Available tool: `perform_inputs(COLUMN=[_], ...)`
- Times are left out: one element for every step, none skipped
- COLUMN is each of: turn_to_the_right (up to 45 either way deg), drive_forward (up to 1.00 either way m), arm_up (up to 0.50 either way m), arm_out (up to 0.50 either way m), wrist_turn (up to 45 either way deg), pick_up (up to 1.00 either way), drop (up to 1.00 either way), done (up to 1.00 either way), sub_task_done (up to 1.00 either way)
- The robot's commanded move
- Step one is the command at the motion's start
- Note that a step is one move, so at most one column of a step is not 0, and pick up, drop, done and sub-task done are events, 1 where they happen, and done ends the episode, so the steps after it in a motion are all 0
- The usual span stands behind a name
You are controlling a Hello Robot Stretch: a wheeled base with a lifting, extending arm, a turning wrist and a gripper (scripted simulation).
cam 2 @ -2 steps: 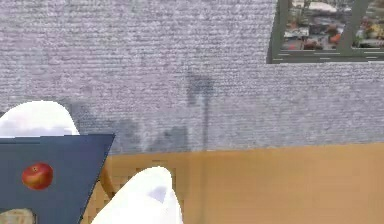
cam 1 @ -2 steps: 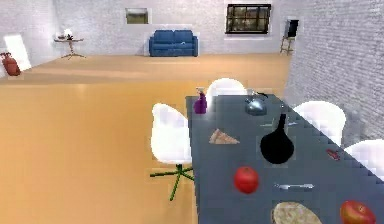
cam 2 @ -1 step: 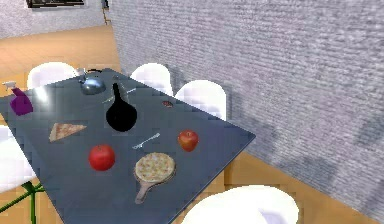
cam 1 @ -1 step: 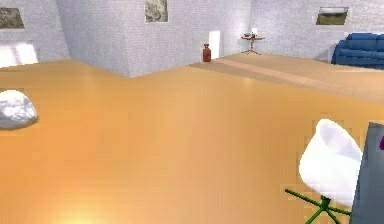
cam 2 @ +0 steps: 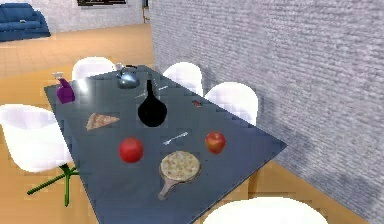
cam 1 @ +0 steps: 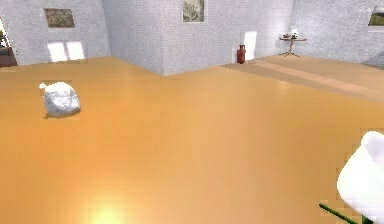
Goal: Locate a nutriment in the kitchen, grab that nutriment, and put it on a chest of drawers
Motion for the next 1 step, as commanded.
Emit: perform_inputs(turn_to_the_right=[0.0], drive_forward=[0.00], arm_up=[0.50], arm_out=[0.00], wrist_turn=[0.0], pick_up=[0.00], drop=[0.00], done=[0.00], sub_task_done=[0.00])
